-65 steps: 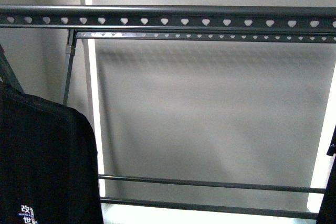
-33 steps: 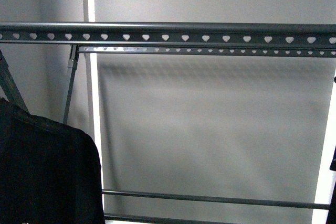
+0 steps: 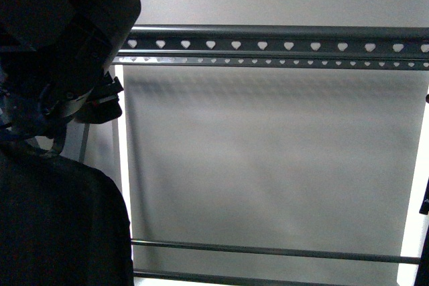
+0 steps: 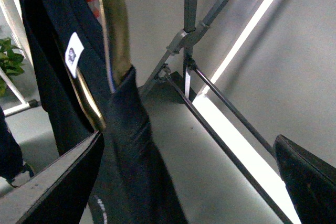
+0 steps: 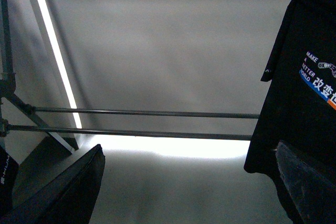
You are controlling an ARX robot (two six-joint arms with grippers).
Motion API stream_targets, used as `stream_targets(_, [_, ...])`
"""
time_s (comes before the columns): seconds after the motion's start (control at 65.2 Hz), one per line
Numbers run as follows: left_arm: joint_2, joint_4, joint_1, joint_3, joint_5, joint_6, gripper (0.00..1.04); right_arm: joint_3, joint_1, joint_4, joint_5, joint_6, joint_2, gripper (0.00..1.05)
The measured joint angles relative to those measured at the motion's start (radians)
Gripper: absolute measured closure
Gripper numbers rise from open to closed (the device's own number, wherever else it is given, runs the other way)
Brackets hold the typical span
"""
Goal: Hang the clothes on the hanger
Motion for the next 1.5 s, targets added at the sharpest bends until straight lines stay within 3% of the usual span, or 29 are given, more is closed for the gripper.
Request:
stream_targets(0.353, [0.188,-0.067,0.024,0.115,0.072,-0.041,0.08,0.000,0.000,0.000,0.000,0.000,0.000,0.07])
stream_targets(0.828, [0.175,0.093,0.048,0.058,0.175,0.026,0.88,0.000,0.000,0.000,0.000,0.000,0.000,0.07])
stream_targets(0.904, [0.131,0.177,0.053,-0.021,0.270,0.052,1.00,0.000,0.000,0.000,0.000,0.000,0.000,0.07])
stream_targets(1.012, [0.000,0.290,0.050,-0.183,0.414,0.145,1.00,0.000,0.000,0.000,0.000,0.000,0.000,0.07])
stream_targets(1.226, [-0.274,0.443,-0.002,-0.462,0.585,0.294,1.00,0.000,0.000,0.000,0.000,0.000,0.000,0.07])
stream_targets(1.364, [-0.498,0.569,-0.054,-0.641,0.877,0.494,1.00,0.000,0.000,0.000,0.000,0.000,0.000,0.07])
stream_targets(1.502, [-0.587,0.551,-0.016,-0.681,1.267,0.683,1.00,0.000,0.000,0.000,0.000,0.000,0.000,0.07])
